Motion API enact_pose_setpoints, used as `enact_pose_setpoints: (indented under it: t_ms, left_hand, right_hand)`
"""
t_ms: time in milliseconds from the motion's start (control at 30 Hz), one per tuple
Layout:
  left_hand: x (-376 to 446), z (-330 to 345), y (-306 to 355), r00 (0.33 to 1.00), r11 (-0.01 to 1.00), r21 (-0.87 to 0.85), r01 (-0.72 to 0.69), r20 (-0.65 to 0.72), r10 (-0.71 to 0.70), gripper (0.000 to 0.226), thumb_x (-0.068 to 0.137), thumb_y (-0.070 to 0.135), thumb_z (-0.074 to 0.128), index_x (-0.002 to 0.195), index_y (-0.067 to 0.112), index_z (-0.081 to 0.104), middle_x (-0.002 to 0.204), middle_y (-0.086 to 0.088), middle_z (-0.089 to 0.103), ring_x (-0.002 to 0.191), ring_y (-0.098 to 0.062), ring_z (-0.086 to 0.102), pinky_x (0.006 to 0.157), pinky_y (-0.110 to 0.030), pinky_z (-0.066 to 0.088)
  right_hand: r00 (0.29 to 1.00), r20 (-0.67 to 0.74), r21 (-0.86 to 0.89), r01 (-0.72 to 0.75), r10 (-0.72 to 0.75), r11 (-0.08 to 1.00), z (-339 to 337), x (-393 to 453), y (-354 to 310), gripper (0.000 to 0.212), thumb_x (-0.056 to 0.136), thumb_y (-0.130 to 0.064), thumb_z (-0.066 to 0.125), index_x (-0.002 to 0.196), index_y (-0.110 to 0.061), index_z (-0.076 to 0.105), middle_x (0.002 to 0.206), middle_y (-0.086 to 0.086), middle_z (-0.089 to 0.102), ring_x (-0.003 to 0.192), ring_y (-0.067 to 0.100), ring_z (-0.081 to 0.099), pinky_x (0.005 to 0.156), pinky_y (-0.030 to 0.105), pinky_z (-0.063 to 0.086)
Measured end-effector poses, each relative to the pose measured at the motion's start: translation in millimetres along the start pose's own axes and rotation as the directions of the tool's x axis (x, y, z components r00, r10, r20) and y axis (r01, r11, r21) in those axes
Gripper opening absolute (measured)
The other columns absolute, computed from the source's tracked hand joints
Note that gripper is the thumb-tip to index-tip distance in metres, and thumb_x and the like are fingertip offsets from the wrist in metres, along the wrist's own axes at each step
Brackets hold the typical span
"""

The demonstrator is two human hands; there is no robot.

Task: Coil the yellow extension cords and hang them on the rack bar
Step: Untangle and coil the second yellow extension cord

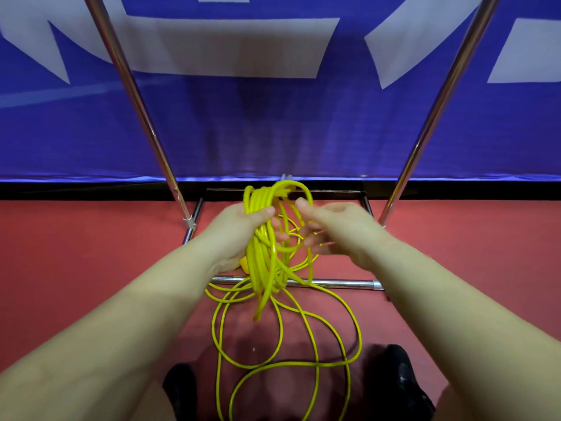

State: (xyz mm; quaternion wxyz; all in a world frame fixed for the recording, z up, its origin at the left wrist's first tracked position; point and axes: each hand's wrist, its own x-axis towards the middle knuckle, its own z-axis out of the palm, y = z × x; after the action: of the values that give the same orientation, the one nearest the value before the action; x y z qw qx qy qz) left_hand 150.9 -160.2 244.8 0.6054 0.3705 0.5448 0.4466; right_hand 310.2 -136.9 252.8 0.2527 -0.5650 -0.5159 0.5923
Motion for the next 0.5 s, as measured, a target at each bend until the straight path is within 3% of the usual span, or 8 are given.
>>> enact_pose_setpoints:
  t_ms: [100,200,300,400,500]
  left_hand:
    - [4,-4,5,0.994,0.993,-0.115,-0.012,-0.109,-0.001,0.025,0.097,0.012,0.045,0.075,0.005,0.054,0.051,-0.003,0.062,0.045,-0.013,0.063,0.047,-0.029,0.054]
    - [5,-5,6,0.988,0.989,-0.149,-0.021,-0.151,-0.002,0.026,0.098,0.014,0.044,0.076,0.005,0.053,0.048,-0.001,0.063,0.047,-0.014,0.064,0.048,-0.03,0.054]
    - [6,-6,6,0.982,0.975,-0.216,-0.059,-0.19,0.017,0.026,0.099,0.015,0.043,0.078,0.007,0.055,0.053,-0.002,0.066,0.049,-0.015,0.065,0.046,-0.029,0.055]
    - [10,-15,8,0.974,0.979,-0.193,-0.065,-0.226,0.02,0.023,0.1,0.019,0.04,0.085,0.009,0.052,0.055,0.0,0.068,0.047,-0.011,0.065,0.042,-0.024,0.052]
    - [15,-29,9,0.961,0.993,-0.107,-0.045,-0.275,0.014,0.023,0.101,0.024,0.04,0.083,0.011,0.048,0.051,0.002,0.066,0.035,-0.006,0.053,0.038,-0.017,0.045]
  right_hand:
    - [0.975,0.113,-0.404,0.219,-0.189,0.888,21,-10,9,0.033,0.073,-0.047,0.073,0.075,-0.015,0.062,0.067,-0.001,0.065,0.059,0.01,0.057,0.063,0.028,0.048]
    - [0.917,0.185,-0.547,0.396,-0.354,0.738,32,-8,18,0.02,0.08,-0.031,0.071,0.078,-0.017,0.058,0.067,-0.004,0.059,0.064,0.012,0.054,0.068,0.031,0.047]
    - [0.88,0.19,-0.568,0.46,-0.436,0.682,31,-6,19,0.012,0.091,-0.023,0.058,0.085,-0.016,0.05,0.074,-0.001,0.062,0.071,0.015,0.057,0.071,0.032,0.046]
    - [0.905,0.173,-0.515,0.42,-0.39,0.747,24,-5,18,0.017,0.097,-0.023,0.047,0.081,-0.018,0.042,0.064,-0.004,0.062,0.06,0.015,0.061,0.065,0.03,0.048]
    - [0.925,0.046,-0.435,0.359,-0.378,0.826,10,-1,15,0.013,0.096,-0.024,0.049,0.087,-0.014,0.047,0.061,0.002,0.062,0.06,0.028,0.066,0.06,0.04,0.055]
